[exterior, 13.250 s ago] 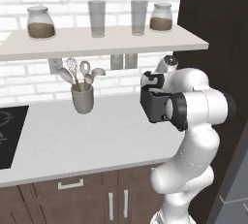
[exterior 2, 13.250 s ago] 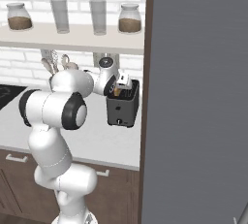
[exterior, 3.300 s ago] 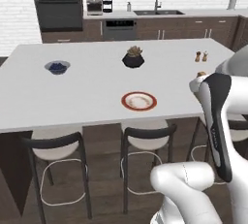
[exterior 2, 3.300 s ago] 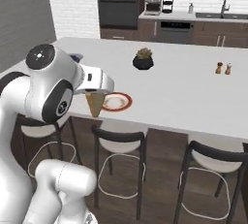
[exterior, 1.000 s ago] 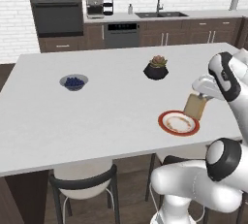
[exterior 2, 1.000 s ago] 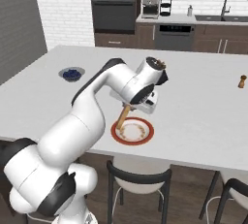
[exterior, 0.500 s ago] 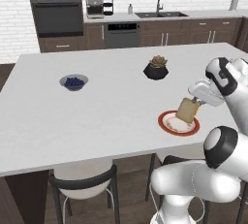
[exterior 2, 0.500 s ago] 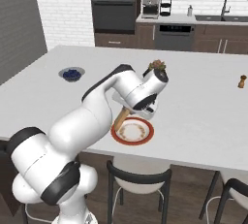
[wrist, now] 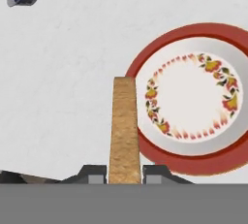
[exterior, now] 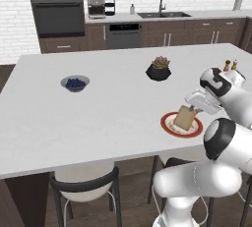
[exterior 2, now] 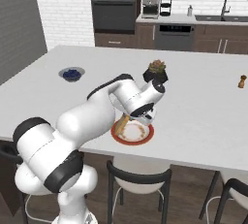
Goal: Start the toaster. Once the lever pops up, take the bread to the plate on the dining counter.
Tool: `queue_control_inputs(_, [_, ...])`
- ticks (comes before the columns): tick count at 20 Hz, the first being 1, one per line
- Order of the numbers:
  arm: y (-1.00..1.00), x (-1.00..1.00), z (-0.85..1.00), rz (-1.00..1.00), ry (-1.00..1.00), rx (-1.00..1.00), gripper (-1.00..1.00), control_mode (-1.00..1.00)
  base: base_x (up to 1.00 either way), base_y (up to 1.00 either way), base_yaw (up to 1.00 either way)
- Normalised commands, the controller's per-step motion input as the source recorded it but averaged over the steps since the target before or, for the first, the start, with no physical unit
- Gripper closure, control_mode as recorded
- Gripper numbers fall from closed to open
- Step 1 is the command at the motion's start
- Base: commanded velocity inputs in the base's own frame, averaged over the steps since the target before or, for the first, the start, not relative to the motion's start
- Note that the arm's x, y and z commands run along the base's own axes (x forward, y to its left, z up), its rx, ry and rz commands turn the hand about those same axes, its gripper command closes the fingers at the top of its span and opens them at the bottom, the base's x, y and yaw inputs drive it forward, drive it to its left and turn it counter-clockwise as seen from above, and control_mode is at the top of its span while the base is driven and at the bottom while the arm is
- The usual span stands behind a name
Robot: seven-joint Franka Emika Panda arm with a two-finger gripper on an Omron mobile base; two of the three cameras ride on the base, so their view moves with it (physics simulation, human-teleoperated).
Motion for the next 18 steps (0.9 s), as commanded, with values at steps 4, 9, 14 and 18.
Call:
queue_control_inputs(4, [0.0, 0.18, -0.33, 0.0, -0.02, 0.0, 1.0, -1.0, 0.0, 0.0, 0.0])
queue_control_inputs(9, [0.0, 0.15, -0.27, 0.0, -0.03, 0.0, 1.0, -1.0, 0.0, 0.0, 0.0])
queue_control_inputs(14, [0.0, 0.16, -0.06, 0.0, -0.03, 0.0, 1.0, -1.0, 0.0, 0.0, 0.0])
queue_control_inputs(18, [0.0, 0.18, -0.01, 0.0, -0.04, 0.0, 1.0, -1.0, 0.0, 0.0, 0.0])
